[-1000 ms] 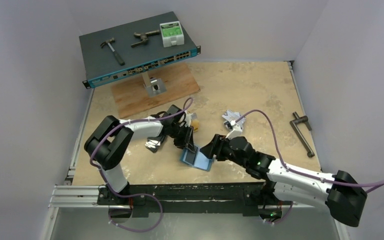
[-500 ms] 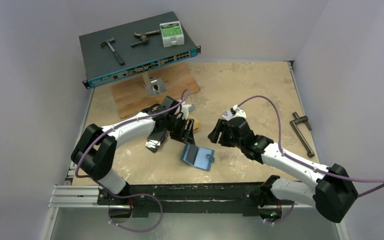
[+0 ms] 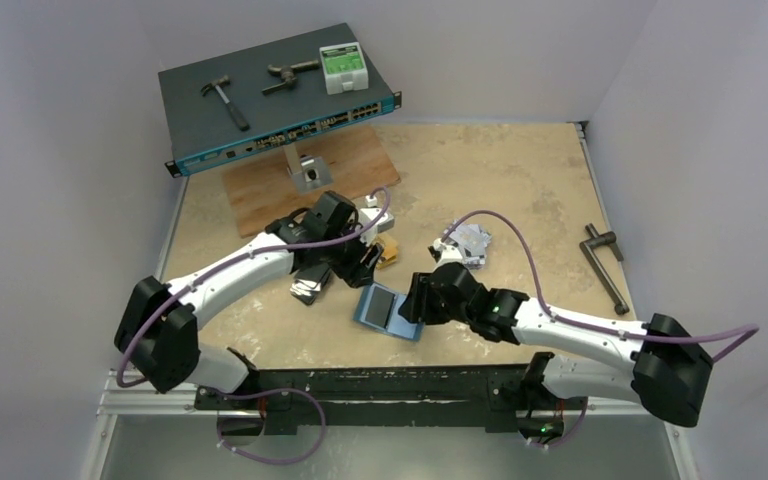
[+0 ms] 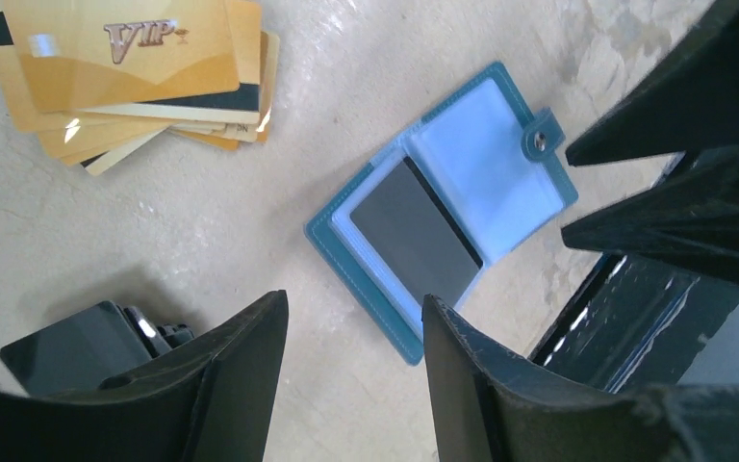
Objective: Put the credit cards into the card holder
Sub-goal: Pick up the credit card from the center of the board.
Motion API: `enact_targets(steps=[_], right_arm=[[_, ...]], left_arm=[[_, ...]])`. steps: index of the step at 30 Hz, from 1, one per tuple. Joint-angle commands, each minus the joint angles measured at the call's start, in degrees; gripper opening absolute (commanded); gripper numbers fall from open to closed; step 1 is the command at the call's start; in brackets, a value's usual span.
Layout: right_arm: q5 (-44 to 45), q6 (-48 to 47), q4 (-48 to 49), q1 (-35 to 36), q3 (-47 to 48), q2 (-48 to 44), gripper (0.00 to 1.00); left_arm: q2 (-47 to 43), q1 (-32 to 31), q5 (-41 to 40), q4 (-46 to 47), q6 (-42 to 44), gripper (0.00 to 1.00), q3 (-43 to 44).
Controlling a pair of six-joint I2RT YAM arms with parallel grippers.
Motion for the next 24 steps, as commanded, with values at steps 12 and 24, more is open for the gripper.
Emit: enact_targets(steps=[12,24], right_arm=[[-0.2,5.7,10.5,1.1,-7.1,6.9,0.46],[-1.6,8.7,12.2,1.1,-10.9,2.8,0.46]], left_arm=[[-12.9,-8.8,-2.5,-7.7,40.2,0.5,-5.6],[-7.7,-11.2,1.7,9.4,40.3,0.5,-14.7]])
